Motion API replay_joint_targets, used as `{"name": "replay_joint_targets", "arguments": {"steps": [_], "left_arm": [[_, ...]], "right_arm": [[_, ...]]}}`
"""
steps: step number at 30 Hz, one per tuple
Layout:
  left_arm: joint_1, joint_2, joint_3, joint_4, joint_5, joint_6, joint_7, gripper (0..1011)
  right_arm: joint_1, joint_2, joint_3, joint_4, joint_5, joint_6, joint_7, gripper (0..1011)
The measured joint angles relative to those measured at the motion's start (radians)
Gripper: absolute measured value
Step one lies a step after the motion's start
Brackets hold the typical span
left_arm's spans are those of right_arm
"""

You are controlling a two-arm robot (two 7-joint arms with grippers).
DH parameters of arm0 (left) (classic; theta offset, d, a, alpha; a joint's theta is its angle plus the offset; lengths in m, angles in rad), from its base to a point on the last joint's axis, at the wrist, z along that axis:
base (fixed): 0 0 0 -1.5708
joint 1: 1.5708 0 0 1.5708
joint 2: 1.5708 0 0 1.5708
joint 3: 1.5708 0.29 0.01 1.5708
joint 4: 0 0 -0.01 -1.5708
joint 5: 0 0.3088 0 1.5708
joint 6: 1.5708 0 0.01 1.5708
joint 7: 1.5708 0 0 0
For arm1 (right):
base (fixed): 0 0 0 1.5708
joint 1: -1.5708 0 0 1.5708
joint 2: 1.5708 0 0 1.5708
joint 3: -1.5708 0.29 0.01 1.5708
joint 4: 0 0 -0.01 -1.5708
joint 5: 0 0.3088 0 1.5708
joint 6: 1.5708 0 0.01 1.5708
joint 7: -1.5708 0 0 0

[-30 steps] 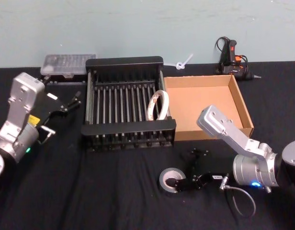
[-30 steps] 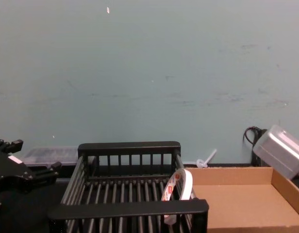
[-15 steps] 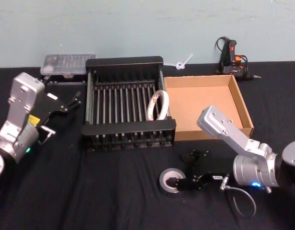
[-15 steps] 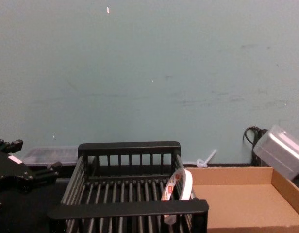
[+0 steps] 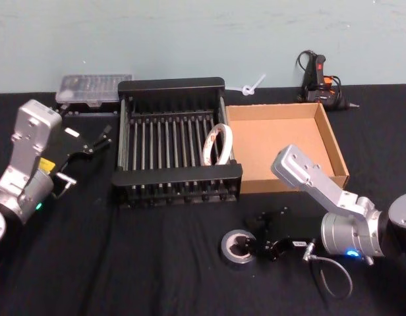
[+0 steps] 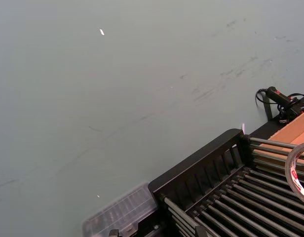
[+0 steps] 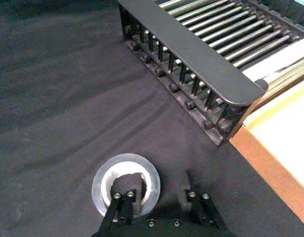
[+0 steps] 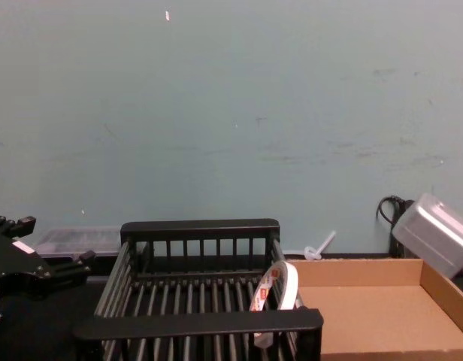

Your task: Pick up the white tape and place it into the black box , Pick up the silver tape and place it into the brown box.

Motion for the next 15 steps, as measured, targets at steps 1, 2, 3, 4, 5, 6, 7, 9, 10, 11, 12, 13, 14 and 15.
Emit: {"name": "replay_joint_targets", "arguments": {"steps": [1,2,3,4,5,6,7,9,10,11,12,13,14,15], "left_arm": [[0.0,0.0,0.0,0.0,0.0,0.0,0.0,1001],[0.0,0.0,0.0,0.0,0.0,0.0,0.0,1001],[0.0,0.0,0.0,0.0,0.0,0.0,0.0,1001],[0.0,0.0,0.0,0.0,0.0,0.0,0.0,1001],[0.0,0.0,0.0,0.0,0.0,0.0,0.0,1001],[0.0,0.0,0.0,0.0,0.0,0.0,0.0,1001],[0.0,0.0,0.0,0.0,0.0,0.0,0.0,1001],[0.0,0.0,0.0,0.0,0.0,0.0,0.0,1002],[0.0,0.0,0.0,0.0,0.0,0.0,0.0,1001],[0.0,0.0,0.0,0.0,0.0,0.0,0.0,1001],[0.0,0.0,0.0,0.0,0.0,0.0,0.0,1001],[0.0,0.0,0.0,0.0,0.0,0.0,0.0,1001],[0.0,0.0,0.0,0.0,0.0,0.0,0.0,1001],[0.0,0.0,0.0,0.0,0.0,0.0,0.0,1001]], "right_arm": [[0.0,0.0,0.0,0.0,0.0,0.0,0.0,449],[0.0,0.0,0.0,0.0,0.0,0.0,0.0,427],[0.0,0.0,0.0,0.0,0.0,0.0,0.0,416],[0.0,0.0,0.0,0.0,0.0,0.0,0.0,366],[0.0,0.0,0.0,0.0,0.0,0.0,0.0,329],[0.0,0.0,0.0,0.0,0.0,0.0,0.0,285],[0.0,0.0,0.0,0.0,0.0,0.0,0.0,268],[0.0,0.0,0.0,0.0,0.0,0.0,0.0,215],[0.0,0.0,0.0,0.0,0.0,0.0,0.0,178],[0.0,0.0,0.0,0.0,0.0,0.0,0.0,165],[0.0,0.0,0.0,0.0,0.0,0.0,0.0,161],[0.0,0.0,0.0,0.0,0.001,0.0,0.0,162],[0.0,0.0,0.0,0.0,0.001,0.0,0.0,162],[0.0,0.0,0.0,0.0,0.001,0.0,0.0,162]]}}
